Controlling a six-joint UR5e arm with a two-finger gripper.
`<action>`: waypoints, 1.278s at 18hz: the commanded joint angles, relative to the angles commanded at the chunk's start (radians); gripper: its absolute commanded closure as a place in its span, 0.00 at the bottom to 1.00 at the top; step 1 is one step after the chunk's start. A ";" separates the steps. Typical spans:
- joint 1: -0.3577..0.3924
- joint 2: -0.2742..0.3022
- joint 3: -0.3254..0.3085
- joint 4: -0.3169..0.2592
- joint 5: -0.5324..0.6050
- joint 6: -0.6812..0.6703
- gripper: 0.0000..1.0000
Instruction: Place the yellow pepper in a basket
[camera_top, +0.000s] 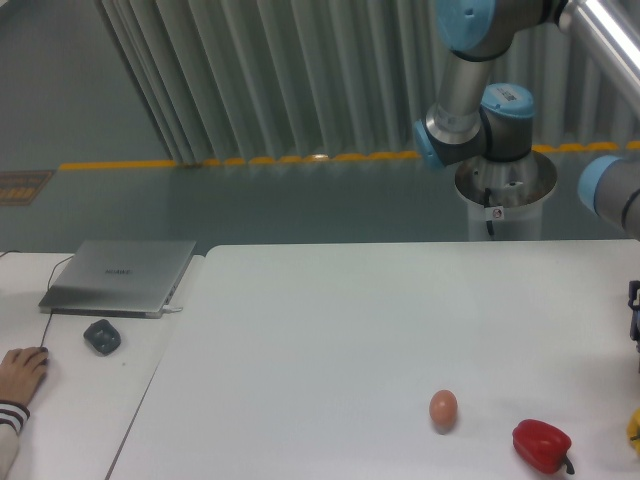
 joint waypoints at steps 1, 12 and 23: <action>0.000 0.000 0.002 0.000 -0.003 -0.018 0.00; -0.008 -0.040 0.006 0.011 0.000 -0.149 0.00; -0.011 -0.048 -0.021 0.005 0.008 -0.198 0.54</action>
